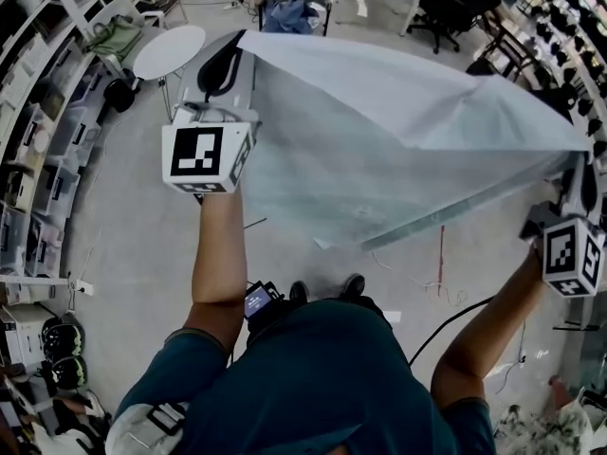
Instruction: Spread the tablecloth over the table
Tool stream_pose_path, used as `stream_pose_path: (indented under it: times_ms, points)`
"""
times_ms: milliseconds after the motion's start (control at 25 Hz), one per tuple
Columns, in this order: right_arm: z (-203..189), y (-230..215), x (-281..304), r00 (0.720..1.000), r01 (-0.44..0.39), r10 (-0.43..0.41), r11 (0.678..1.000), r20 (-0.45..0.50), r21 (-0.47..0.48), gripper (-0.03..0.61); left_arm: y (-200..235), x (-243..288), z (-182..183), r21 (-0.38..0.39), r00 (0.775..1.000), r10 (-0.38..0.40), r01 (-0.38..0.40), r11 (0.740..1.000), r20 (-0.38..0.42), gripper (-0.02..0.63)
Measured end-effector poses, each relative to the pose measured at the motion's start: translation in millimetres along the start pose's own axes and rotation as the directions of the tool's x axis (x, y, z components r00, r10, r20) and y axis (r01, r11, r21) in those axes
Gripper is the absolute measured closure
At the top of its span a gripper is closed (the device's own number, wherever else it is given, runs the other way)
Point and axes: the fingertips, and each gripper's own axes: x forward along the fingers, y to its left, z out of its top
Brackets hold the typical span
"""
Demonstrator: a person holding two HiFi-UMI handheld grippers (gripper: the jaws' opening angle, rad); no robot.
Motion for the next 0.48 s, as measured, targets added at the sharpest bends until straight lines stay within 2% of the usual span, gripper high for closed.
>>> stream_pose_path:
  times_ms: [160,480]
  points:
    - [-6,-10,16,1.000,-0.009,0.009,1.000,0.008,0.023,0.566,-7,11,-1,0.014,1.000,0.007,-0.007,1.000,-0.009,0.614]
    - [-47,-49,64,0.998,-0.056,0.055,0.995,0.017,0.085,0.566,-37,46,-11,0.072,0.998,0.036,-0.033,0.997,-0.053,0.614]
